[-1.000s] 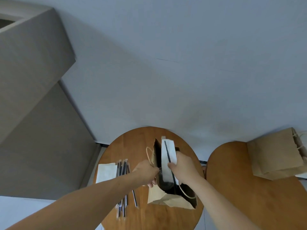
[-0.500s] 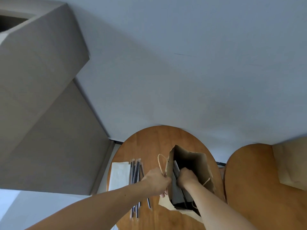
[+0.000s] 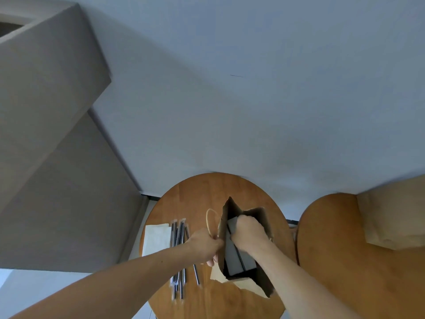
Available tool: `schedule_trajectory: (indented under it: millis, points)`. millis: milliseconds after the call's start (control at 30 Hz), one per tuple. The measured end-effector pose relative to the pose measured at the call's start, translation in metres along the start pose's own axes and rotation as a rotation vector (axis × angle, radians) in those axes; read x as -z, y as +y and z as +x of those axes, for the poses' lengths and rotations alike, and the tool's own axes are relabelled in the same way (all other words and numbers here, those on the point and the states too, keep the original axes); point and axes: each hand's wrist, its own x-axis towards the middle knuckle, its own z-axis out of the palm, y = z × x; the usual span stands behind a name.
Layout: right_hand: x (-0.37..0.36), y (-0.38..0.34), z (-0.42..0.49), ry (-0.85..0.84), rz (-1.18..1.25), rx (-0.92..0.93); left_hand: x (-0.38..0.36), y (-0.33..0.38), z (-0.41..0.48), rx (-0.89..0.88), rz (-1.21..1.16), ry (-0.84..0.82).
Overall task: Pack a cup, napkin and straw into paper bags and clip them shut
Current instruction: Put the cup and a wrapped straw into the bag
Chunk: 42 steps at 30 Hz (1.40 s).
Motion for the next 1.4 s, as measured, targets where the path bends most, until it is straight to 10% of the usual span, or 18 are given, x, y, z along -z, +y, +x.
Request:
schedule_trajectory:
  millis: [233, 733, 967, 1167, 1400]
  points:
    - [0.053, 0.039, -0.033, 0.463, 0.178, 0.102, -0.009, 0.011, -0.002, -0.156, 0.059, 0.047]
    - [-0.003, 0.065, -0.024, 0.014, 0.745, -0.019, -0.065, 0.035, -0.002, -0.213, 0.234, 0.027]
    - [0.002, 0.077, -0.021, 0.025, 0.559, 0.178, -0.072, 0.049, 0.001, -0.066, 0.496, 0.317]
    - [0.020, 0.102, -0.015, 0.489, 0.033, 0.465, -0.049, 0.056, 0.003, -0.147, 0.590, 0.344]
    - [0.041, 0.104, 0.006, 0.387, -0.310, 0.543, -0.016, 0.063, 0.013, -0.219, 0.719, 0.334]
